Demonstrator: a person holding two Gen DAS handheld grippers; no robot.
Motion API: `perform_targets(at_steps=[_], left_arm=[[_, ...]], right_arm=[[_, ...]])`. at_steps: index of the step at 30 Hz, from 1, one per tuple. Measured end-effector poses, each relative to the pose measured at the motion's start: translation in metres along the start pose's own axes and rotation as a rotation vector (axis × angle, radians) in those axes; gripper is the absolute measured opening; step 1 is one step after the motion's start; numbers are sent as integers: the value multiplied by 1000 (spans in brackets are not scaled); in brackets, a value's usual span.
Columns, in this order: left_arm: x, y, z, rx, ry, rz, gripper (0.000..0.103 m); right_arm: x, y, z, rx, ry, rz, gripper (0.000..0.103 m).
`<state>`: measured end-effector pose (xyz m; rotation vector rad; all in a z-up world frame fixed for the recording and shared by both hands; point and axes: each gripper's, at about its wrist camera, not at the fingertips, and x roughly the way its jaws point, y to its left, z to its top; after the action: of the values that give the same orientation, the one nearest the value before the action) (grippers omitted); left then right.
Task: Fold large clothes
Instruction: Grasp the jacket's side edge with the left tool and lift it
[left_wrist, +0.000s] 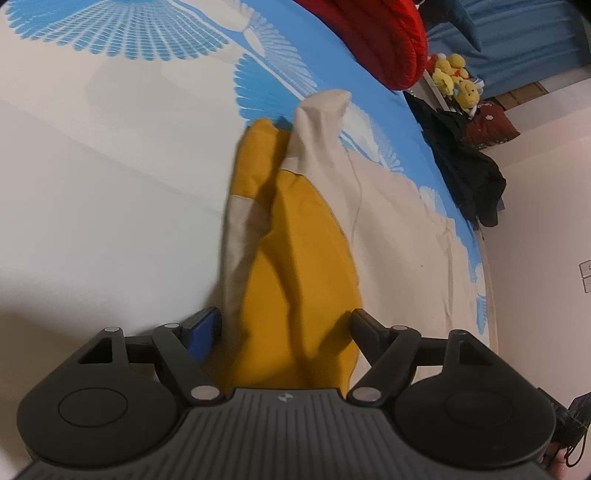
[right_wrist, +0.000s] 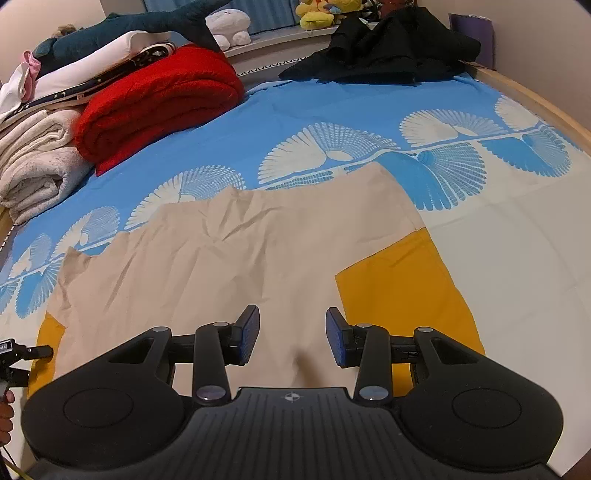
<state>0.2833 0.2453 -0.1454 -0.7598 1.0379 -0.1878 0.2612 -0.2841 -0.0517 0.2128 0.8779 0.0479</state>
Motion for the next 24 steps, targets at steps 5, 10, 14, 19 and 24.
perform_targets(at_steps=[5,10,14,19,24], left_arm=[[14,-20,-3,81,7,24,82],[21,-30,-7,122,-14,66,62],[20,-32,-9,122,-11,22,21],[-1,-49,-10,221,-36,39,12],[-35,-54,-8,250,-69,96,11]], right_arm=[[3,2,0,-7,6,-18,41],[6,7,-2,-12,9,-28,41],[11,15,-7,-40,25,-29,41],[24,36,-13,-82,66,3,41],[30,79,-19,-150,66,113,41]])
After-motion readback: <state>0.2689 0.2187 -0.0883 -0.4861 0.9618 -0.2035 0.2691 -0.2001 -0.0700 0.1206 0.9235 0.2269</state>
